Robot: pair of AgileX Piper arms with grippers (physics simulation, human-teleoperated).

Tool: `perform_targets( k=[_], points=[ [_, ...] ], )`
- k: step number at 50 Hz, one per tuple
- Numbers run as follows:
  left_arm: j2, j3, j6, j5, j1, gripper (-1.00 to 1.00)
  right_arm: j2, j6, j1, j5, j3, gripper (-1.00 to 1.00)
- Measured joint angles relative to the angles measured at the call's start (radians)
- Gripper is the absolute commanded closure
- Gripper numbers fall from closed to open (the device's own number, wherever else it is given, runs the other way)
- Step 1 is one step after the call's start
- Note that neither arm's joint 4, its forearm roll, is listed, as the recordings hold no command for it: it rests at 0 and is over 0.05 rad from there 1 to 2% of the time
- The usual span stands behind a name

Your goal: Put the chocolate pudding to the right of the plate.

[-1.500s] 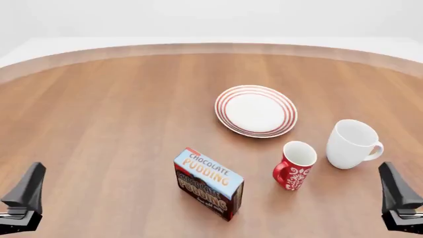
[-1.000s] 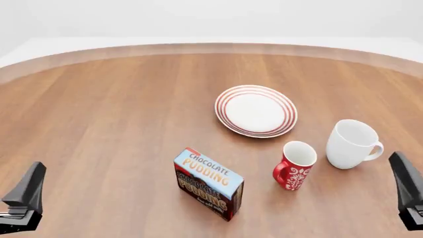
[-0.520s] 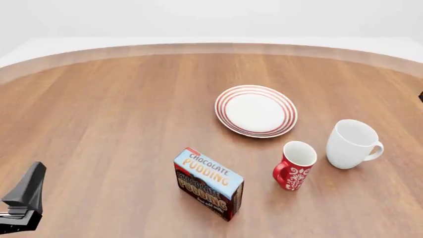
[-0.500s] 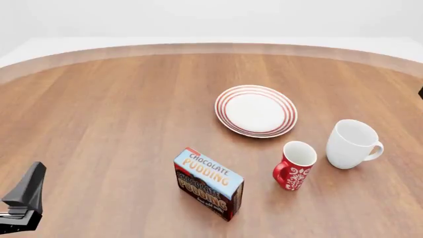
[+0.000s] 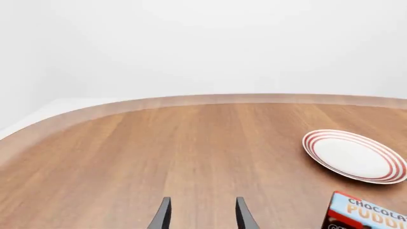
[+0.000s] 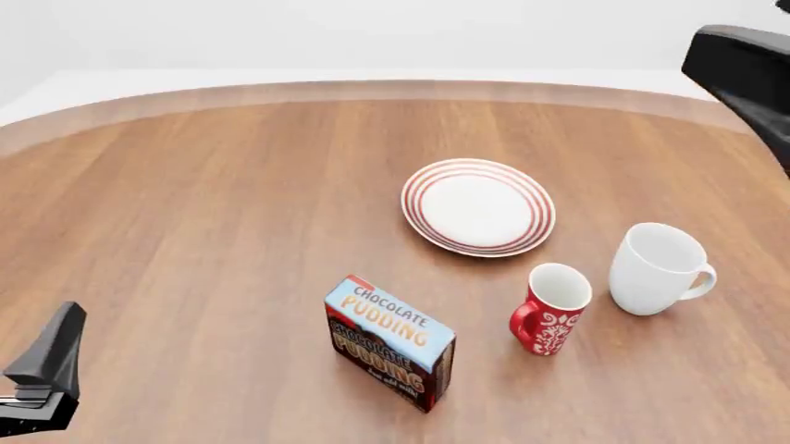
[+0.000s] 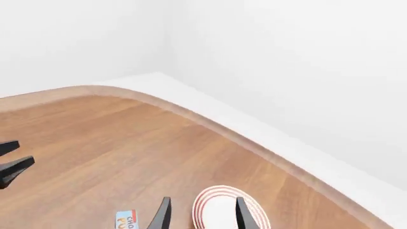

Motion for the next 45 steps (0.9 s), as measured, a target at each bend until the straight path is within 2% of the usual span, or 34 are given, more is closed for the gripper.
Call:
perform_targets(
  k=[8,14,25,35,45],
  points=[
    [0.000,0.000,0.000,0.000,0.000,-1.00,0.091,-0.011,0.076,0.036,-0.078,-1.00],
    [0.000,0.000,0.000,0.000,0.000,-1.00,0.157,0.007,0.126,0.058,-0.133,-1.00],
    [0.000,0.000,0.000,0.000,0.000,-1.00,0.266,0.010,0.204,0.085,-0.184,-1.00],
    [0.000,0.000,0.000,0.000,0.000,-1.00,0.331,-0.033,0.212,0.103,-0.191,-1.00],
    [0.000,0.000,0.000,0.000,0.000,-1.00,0.371,-0.053,0.198,0.106,-0.165,-1.00]
  ],
)
